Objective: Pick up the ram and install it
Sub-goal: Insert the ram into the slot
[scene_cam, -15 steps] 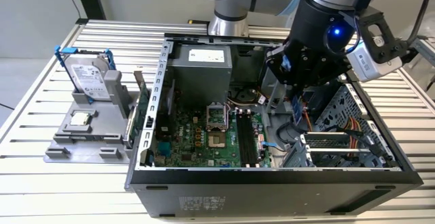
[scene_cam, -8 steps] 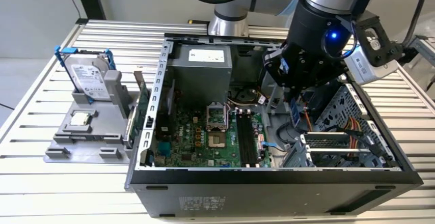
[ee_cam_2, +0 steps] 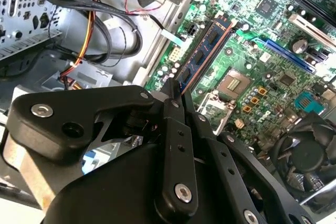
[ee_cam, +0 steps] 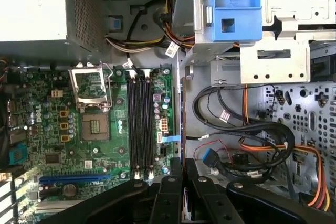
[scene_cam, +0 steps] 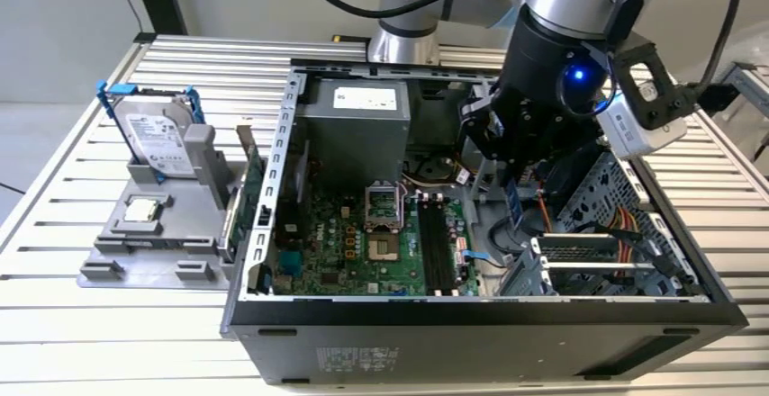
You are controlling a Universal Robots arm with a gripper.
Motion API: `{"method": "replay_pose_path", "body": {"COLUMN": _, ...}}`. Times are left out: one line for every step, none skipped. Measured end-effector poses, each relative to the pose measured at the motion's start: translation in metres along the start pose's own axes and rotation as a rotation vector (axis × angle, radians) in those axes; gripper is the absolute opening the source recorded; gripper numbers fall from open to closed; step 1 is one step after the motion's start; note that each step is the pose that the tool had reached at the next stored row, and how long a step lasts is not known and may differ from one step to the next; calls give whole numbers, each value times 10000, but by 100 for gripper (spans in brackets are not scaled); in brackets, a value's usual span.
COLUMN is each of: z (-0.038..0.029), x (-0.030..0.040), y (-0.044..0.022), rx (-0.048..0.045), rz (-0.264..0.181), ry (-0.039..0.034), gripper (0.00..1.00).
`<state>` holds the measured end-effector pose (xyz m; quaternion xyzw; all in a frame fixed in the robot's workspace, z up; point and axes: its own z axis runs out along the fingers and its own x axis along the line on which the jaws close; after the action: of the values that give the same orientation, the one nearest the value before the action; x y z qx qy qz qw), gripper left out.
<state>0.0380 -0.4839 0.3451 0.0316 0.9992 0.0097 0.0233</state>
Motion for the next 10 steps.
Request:
{"method": "replay_pose_path", "body": {"z": 15, "x": 3, "y": 2, "rx": 3, "rz": 0, "ry": 1, "gripper": 0}}
{"method": "replay_pose_path", "body": {"z": 44, "x": 9, "y": 6, "rx": 5, "rz": 2, "ry": 1, "gripper": 0}}
{"method": "replay_pose_path", "body": {"z": 57, "x": 10, "y": 7, "rx": 7, "rz": 2, "ry": 2, "gripper": 0}}
{"method": "replay_pose_path", "body": {"z": 59, "x": 10, "y": 8, "rx": 8, "rz": 2, "ry": 1, "gripper": 0}}
{"method": "replay_pose_path", "body": {"z": 59, "x": 10, "y": 8, "rx": 8, "rz": 2, "ry": 2, "gripper": 0}}
{"method": "replay_pose_path", "body": {"z": 59, "x": 10, "y": 7, "rx": 9, "rz": 2, "ry": 2, "gripper": 0}}
{"method": "replay_pose_path", "body": {"z": 64, "x": 10, "y": 8, "rx": 6, "rz": 2, "ry": 2, "gripper": 0}}
{"method": "replay_pose_path", "body": {"z": 67, "x": 11, "y": 8, "rx": 7, "rz": 3, "ry": 2, "gripper": 0}}
{"method": "replay_pose_path", "body": {"z": 67, "x": 11, "y": 8, "rx": 7, "rz": 3, "ry": 1, "gripper": 0}}
{"method": "replay_pose_path", "body": {"z": 68, "x": 11, "y": 9, "rx": 6, "rz": 3, "ry": 1, "gripper": 0}}
